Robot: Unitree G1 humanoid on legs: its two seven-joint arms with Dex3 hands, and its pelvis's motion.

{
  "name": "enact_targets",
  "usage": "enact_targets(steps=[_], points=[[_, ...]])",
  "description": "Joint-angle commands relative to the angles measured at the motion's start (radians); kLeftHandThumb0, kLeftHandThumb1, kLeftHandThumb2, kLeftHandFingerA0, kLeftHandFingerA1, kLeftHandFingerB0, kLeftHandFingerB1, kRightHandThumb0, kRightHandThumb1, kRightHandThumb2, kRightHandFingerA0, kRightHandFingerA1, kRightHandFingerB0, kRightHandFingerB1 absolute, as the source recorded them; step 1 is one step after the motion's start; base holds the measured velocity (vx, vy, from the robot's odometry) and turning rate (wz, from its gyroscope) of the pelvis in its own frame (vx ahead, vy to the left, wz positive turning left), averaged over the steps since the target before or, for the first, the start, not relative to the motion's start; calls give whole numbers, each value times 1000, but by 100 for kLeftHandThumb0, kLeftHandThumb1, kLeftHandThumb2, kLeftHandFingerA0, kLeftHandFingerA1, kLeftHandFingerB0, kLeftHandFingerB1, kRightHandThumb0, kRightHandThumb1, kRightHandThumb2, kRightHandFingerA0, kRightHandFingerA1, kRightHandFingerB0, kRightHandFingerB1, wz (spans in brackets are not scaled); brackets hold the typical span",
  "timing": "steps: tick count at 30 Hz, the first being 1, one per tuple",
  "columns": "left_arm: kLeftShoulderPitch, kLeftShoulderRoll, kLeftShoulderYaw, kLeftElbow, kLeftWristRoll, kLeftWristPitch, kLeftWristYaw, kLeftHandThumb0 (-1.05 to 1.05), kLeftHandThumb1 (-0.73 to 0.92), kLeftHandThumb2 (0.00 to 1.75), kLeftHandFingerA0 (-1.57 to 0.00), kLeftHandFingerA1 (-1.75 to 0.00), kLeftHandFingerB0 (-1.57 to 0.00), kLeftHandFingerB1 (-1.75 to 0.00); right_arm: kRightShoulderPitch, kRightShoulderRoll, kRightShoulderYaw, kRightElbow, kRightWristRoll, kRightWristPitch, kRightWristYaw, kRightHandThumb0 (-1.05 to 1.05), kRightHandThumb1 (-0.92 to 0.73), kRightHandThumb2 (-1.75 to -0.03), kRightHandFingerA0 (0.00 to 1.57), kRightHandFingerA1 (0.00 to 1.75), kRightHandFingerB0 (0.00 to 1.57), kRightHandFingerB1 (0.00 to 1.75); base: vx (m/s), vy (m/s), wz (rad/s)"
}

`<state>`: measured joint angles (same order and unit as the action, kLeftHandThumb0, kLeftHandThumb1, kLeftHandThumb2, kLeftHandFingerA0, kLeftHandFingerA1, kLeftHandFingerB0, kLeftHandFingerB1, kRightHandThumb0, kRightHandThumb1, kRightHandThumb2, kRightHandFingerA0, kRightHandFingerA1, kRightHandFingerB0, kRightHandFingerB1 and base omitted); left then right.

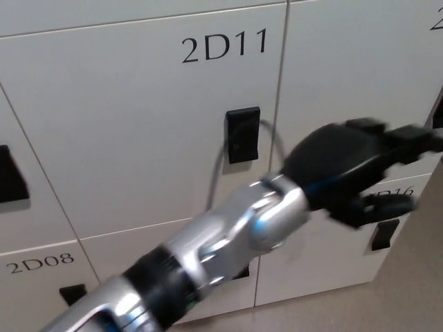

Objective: The robot uses its left hand to push the door of an open cabinet towards the right and closes it

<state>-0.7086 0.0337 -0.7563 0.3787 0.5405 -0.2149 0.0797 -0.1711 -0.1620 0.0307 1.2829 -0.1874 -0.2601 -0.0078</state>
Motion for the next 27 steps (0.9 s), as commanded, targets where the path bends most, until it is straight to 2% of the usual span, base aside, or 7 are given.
enact_targets(steps=[1,3,4,11,20,21,27], points=[[377,374,97,-155,-50,-23,-167,-69,83,115,-35,-54,-20,-45,-18,-44,-2,-4,-3,1,-3,-57,-92,-72,31,37,22,32,0,0,0],[493,452,174,-111,-110,-93,-108,-64,77,115,-38,-56,-21,-46,-21,-39,-16,-4,12,-4,5,-56,-92,-71,29,36,22,32,0,0,0],[527,470,200,-95,-130,-114,-94,-68,92,73,-43,-40,-36,-35,-22,-41,-17,-4,14,-5,7,-56,-92,-71,30,36,22,32,0,0,0],[701,581,346,-50,-179,-166,-29,-66,79,113,-36,-54,-20,-45,-29,-39,-11,-4,6,-12,0,-56,-92,-71,31,37,23,32,0,0,0],[823,580,552,198,-263,-216,-5,-59,71,108,-38,-55,-21,-46,-29,-31,-3,3,-1,6,-7,-56,-92,-71,30,37,22,32,0,0,0],[818,576,564,232,-266,-225,-11,-67,84,70,-43,-39,-34,-35,-28,-30,-2,3,-2,7,-9,-56,-92,-71,29,36,21,31,0,0,0],[759,550,620,421,-286,-257,-80,-63,89,67,-48,-37,-38,-34,-26,-25,-6,4,4,11,-8,-57,-92,-70,30,36,22,31,0,0,0]])
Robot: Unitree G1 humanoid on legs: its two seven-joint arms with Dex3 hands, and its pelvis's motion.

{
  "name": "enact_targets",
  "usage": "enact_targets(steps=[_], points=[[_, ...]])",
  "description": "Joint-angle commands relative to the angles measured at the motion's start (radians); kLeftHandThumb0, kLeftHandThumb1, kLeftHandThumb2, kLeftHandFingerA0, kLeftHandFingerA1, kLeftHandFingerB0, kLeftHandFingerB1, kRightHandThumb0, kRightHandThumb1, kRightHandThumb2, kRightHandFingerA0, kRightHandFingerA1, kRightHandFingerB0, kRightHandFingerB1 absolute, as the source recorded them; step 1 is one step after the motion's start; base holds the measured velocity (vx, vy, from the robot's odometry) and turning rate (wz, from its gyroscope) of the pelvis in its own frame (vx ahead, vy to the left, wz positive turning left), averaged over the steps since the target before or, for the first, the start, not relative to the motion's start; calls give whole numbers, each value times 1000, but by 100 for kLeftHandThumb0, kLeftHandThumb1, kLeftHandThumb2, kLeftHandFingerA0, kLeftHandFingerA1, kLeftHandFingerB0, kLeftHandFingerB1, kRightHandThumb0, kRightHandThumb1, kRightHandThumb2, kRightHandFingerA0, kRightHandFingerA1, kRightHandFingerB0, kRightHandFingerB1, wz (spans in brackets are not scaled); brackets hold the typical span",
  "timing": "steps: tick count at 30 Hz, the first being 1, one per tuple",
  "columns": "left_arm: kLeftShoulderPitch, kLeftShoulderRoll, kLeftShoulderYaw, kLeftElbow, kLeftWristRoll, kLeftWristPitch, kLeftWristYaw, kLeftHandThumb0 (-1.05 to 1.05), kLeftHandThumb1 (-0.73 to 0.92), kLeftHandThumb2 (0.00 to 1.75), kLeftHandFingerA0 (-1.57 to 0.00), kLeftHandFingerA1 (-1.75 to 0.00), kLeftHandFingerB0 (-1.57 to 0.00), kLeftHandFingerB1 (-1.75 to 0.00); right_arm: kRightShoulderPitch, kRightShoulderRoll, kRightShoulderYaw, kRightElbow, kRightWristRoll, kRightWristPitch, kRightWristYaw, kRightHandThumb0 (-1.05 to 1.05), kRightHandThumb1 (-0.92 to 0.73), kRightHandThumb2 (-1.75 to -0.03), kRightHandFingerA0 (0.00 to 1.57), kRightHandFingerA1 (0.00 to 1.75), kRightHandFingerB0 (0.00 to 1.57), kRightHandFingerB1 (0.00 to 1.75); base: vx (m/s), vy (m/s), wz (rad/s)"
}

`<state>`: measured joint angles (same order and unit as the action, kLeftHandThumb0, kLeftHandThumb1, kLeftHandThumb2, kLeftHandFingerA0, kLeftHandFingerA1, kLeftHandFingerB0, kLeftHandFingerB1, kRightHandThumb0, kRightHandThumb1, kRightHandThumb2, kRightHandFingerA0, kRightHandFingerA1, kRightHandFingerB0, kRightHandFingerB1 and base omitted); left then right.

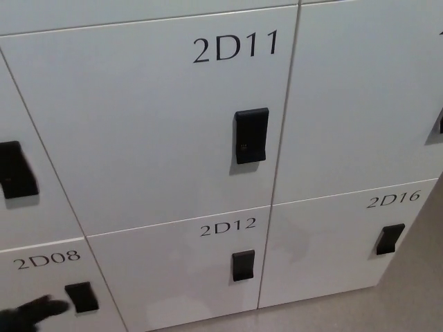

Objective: The robot uses its left hand to push the door of an open cabinet towards the right and closes it

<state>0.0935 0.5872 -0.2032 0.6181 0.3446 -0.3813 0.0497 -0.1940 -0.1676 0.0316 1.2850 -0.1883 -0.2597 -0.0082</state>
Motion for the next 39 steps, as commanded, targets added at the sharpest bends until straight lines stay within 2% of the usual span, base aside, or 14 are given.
enact_targets(steps=[1,5,16,17,20,21,24,25,29,30,31,35,36,39], points=[[-52,-6,73,208,-91,-99,-57,-63,89,67,-48,-37,-38,-34,-3,-19,-8,2,5,11,-7,-57,-92,-70,30,36,22,31,0,0,0],[-101,-16,83,322,-85,-107,-70,-68,79,75,-48,-41,-38,-38,-6,-15,-8,4,5,4,-6,-56,-92,-71,29,36,22,31,0,0,0],[-170,-49,115,570,-94,-53,-112,-61,89,67,-45,-36,-37,-34,-3,-13,-18,7,14,10,9,-55,-92,-69,30,35,22,31,0,0,0],[-175,-52,127,585,-111,-42,-142,-53,69,109,-45,-59,-22,-47,3,-13,-14,7,8,3,5,-55,-92,-69,30,35,23,31,0,0,0],[-182,-58,149,606,-135,-24,-189,-53,69,109,-45,-59,-22,-47,12,-15,-8,8,0,-9,-1,-55,-92,-69,30,35,23,31,0,0,0],[-189,-59,147,610,-127,-20,-191,-60,88,67,-47,-36,-37,-34,12,-15,-8,9,0,-3,-1,-56,-92,-68,30,34,23,30,0,0,0],[-199,-60,144,615,-116,-13,-196,-60,88,67,-47,-36,-37,-34,11,-15,-9,10,1,6,-1,-56,-92,-68,30,34,23,30,0,0,0],[-207,-65,143,619,-114,-11,-202,-60,71,107,-38,-55,-22,-46,10,-18,-14,10,6,-1,3,-55,-91,-67,33,34,25,30,0,0,0],[-216,-78,142,626,-110,-10,-205,-57,70,108,-38,-55,-22,-47,5,-30,-19,8,8,-8,13,-56,-92,-69,31,36,23,31,0,0,0],[-213,-79,141,627,-109,-12,-201,-57,70,108,-38,-55,-22,-47,5,-31,-16,8,5,-5,14,-56,-92,-69,31,36,23,31,0,0,0],[-208,-80,142,626,-106,-18,-191,-63,91,68,-47,-37,-40,-35,2,-31,-10,8,-3,5,8,-56,-92,-69,32,36,24,31,0,0,0],[-202,-89,153,625,-116,-24,-172,-64,91,68,-49,-37,-40,-35,-2,-31,-6,5,-7,3,-7,-53,-92,-69,31,36,23,31,0,0,0],[-203,-86,141,621,-99,-14,-159,-66,77,111,-35,-53,-18,-44,-2,-30,-4,5,-8,4,-13,-54,-92,-69,32,37,24,32,0,0,0],[-206,-85,136,620,-91,-9,-154,-66,77,111,-35,-53,-18,-44,-4,-31,-3,5,-7,5,-15,-54,-92,-69,32,37,24,32,0,0,0]])
